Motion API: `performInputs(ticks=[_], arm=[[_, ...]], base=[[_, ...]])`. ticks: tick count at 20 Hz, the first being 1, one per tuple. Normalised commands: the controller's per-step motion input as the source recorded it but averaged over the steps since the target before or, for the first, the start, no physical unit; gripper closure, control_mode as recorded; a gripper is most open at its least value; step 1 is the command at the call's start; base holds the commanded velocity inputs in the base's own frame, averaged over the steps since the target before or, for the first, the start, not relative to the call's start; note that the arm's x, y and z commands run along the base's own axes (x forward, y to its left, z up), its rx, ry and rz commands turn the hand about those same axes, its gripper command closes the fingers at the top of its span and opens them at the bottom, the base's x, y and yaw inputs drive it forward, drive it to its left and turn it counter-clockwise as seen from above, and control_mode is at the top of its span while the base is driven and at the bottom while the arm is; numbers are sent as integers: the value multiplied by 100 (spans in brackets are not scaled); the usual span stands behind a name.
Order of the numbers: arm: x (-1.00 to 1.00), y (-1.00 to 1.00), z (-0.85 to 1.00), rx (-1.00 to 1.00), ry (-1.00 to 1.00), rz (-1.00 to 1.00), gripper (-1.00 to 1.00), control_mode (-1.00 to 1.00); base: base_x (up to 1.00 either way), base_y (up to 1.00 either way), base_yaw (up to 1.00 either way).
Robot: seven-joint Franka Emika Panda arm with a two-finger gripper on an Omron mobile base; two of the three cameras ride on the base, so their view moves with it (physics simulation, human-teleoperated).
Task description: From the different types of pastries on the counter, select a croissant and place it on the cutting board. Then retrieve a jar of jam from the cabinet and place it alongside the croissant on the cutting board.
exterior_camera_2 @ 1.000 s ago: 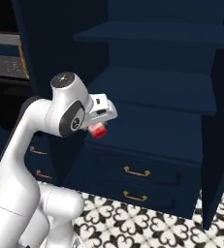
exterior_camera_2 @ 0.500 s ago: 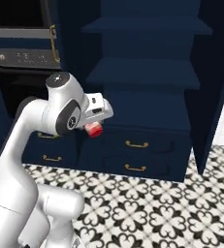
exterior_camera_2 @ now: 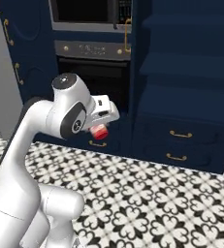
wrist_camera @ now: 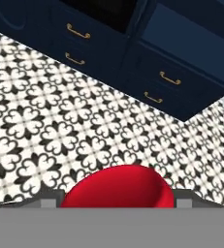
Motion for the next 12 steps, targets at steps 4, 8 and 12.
performInputs(ticks=[4,8,12], arm=[[0,0,0,0,0,0,100,100],[0,0,0,0,0,0,100,100],[0,0,0,0,0,0,100,100]], base=[[-42,87,28],[-8,59,22],[-3,6,9]])
